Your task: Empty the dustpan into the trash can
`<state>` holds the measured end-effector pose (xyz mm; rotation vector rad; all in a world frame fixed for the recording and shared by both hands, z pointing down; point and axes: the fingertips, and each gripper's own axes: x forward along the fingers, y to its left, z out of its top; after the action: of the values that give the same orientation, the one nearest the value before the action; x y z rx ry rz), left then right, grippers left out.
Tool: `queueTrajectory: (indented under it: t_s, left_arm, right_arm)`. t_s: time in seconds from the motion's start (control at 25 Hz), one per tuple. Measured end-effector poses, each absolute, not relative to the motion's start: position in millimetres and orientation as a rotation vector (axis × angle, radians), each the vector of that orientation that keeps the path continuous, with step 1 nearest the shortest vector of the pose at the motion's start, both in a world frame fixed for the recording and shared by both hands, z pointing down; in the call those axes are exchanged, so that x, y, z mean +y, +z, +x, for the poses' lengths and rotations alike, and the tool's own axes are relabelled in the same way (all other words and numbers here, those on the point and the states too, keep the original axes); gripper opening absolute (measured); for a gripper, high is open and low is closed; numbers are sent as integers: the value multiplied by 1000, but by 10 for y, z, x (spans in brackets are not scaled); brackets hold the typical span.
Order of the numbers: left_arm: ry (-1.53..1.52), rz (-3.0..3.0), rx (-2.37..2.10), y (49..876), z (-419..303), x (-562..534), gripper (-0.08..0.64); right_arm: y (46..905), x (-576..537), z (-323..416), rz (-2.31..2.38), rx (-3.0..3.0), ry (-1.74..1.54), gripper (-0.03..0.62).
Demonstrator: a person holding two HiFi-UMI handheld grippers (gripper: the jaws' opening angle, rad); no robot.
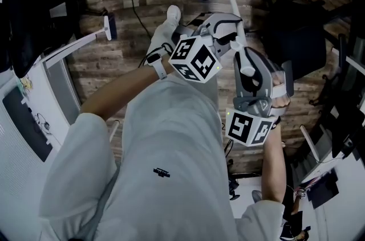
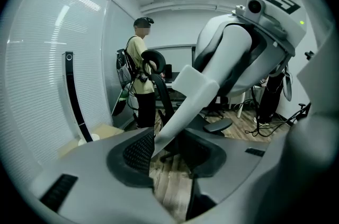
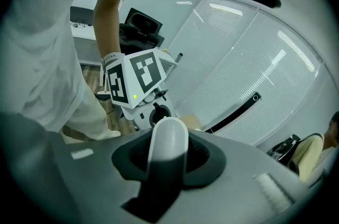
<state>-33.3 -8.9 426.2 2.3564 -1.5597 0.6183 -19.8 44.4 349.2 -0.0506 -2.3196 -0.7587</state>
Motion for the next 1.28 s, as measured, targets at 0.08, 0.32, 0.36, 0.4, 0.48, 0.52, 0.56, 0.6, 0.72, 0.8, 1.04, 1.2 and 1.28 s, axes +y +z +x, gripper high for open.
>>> queueTrajectory:
  t_s: [0.08,0.32,0.36,0.4,0.48,0.52,0.56,0.6,0.72,0.8,1.04,1.2,1.28]
  left_arm:
    - [616,2350,-1562,4237,-327,-97,141]
    - [657,2366,-1555,4173,-325,-53,141]
    - [662,2366,-1558,4155,-322,-40,141]
    - [664,2366,-1564,4135,-323,-27,141]
    - [661,2362,-1576,4096,-326,-7,143]
    - [657,2360,-1583,4076,-324,0,143]
    - [652,2358,-1590,4056,-320,5,143]
    - [646,2355,-1598,4035,-318,9,143]
    - [633,2341,-1627,3984,-326,18,144]
    - [627,2328,-1649,3958,-334,22,144]
    - [629,2262,-1705,4034,-428,77,149]
    - [614,2221,-1715,4158,-466,106,153]
    - [613,2202,-1714,4207,-465,111,155]
  right_arm:
    - [3463,437,-196,-56,-2313,-769,115]
    - [3405,498,-177,-73,-2313,-824,115]
    - [3389,515,-169,-77,-2314,-834,115]
    - [3371,530,-164,-80,-2316,-842,115]
    - [3338,552,-154,-82,-2322,-851,115]
    - [3319,559,-148,-83,-2325,-855,115]
    - [3300,564,-141,-86,-2326,-861,115]
    - [3280,569,-136,-93,-2326,-871,115]
    - [3240,588,-129,-126,-2317,-916,115]
    - [3225,602,-124,-153,-2304,-951,115]
    - [3329,687,-171,-308,-2228,-1125,115]
    - [3449,728,-187,-435,-2158,-1248,115]
    - [3493,730,-178,-486,-2139,-1278,117]
